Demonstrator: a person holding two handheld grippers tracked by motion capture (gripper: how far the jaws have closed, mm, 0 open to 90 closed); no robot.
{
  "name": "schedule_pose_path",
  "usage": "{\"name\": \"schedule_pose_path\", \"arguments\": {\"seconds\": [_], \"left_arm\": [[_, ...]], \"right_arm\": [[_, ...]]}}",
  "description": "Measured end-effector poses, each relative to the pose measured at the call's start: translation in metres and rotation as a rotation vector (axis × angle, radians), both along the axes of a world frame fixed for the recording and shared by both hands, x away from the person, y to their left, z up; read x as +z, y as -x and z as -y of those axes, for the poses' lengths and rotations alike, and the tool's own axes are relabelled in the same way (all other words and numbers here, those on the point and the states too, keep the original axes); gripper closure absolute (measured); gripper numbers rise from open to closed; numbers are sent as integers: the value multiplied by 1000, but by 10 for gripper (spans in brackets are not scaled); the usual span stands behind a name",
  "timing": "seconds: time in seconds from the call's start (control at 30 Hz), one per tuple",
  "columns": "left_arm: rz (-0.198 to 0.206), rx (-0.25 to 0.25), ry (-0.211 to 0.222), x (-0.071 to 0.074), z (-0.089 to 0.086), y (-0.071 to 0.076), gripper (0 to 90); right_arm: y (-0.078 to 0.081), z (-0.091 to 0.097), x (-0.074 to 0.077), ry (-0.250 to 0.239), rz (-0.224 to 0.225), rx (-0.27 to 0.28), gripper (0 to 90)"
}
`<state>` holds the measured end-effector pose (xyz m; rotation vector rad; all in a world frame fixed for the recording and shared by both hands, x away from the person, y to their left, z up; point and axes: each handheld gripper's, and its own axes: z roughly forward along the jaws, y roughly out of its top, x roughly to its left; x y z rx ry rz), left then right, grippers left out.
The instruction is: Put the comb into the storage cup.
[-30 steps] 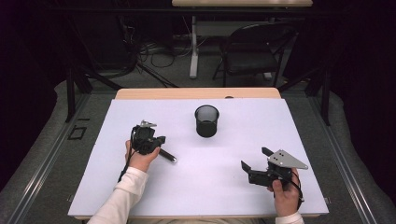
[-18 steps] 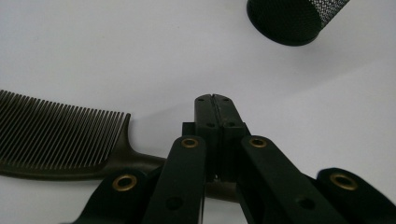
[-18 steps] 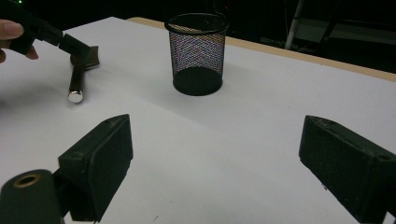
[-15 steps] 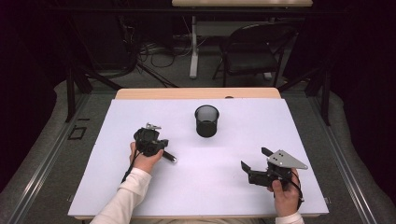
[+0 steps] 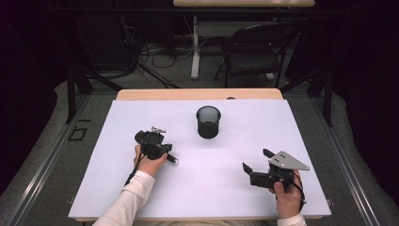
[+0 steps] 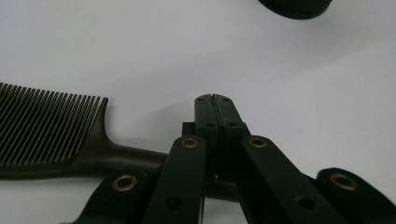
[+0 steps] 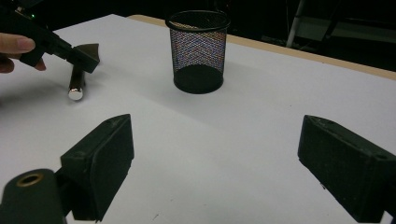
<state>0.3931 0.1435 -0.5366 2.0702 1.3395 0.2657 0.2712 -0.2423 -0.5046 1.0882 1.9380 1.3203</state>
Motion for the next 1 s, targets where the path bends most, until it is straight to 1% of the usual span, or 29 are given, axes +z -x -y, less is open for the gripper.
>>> {"name": "schedule_pose_path", "arguments": {"seconds": [0.47,0.53,0.63,0.7,0.87,1.0], "left_arm": [[-11,-11,-2,-1,0,2,900],[-14,-13,-4,-2,1,2,900],[-19,-24,-19,-4,2,2,900],[-22,-23,-18,-4,3,3,900],[-26,-31,-32,-6,4,4,900],[-29,-27,-35,-7,5,5,900]], "right_arm": [[0,0,0,-3,-8,2,111],[0,0,0,4,-12,4,113],[0,0,0,3,-9,3,117],[-1,0,-1,7,-12,7,127],[0,0,-1,8,-9,7,128],[0,0,-1,8,-13,8,131]]}}
